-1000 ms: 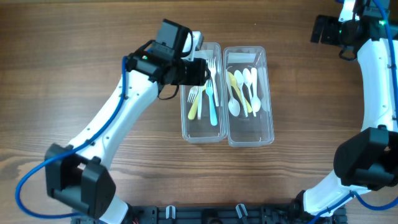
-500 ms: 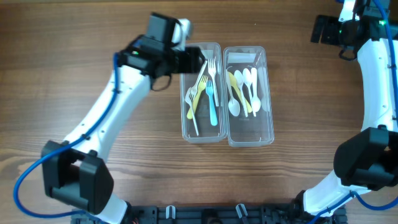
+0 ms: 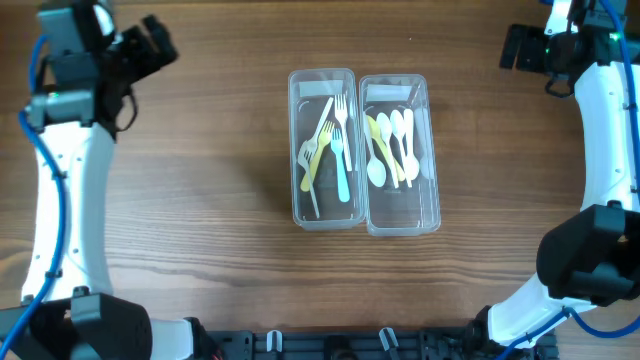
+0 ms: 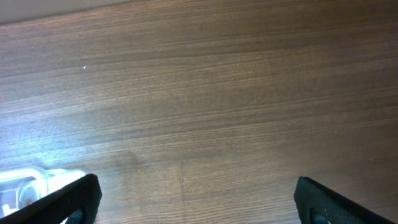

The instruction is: Pack container

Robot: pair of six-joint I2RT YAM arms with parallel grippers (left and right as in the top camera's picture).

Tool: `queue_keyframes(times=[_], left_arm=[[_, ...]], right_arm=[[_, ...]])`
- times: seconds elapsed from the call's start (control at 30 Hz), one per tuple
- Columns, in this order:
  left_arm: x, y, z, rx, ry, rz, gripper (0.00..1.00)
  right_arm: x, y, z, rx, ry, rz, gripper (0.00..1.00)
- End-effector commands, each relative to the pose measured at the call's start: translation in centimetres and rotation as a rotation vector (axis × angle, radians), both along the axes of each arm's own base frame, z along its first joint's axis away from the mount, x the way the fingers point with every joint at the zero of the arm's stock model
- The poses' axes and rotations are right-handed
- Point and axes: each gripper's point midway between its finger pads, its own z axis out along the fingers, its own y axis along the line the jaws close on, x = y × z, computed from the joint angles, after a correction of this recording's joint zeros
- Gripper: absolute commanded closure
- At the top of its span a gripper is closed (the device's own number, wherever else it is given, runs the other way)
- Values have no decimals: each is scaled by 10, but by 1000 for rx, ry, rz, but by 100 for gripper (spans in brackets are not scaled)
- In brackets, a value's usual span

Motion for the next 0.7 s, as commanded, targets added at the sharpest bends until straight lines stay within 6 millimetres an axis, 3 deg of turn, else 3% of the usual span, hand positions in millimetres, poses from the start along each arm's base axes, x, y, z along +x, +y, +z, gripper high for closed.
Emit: queue_keyframes(times=[0.0, 0.67], left_arm=[[-4, 16, 9, 10, -15, 43, 0], [-7, 16, 3, 6, 14, 45, 0]], right_arm=[[1, 0, 10, -17, -23, 9, 0], [1, 0, 10, -17, -23, 10, 0]])
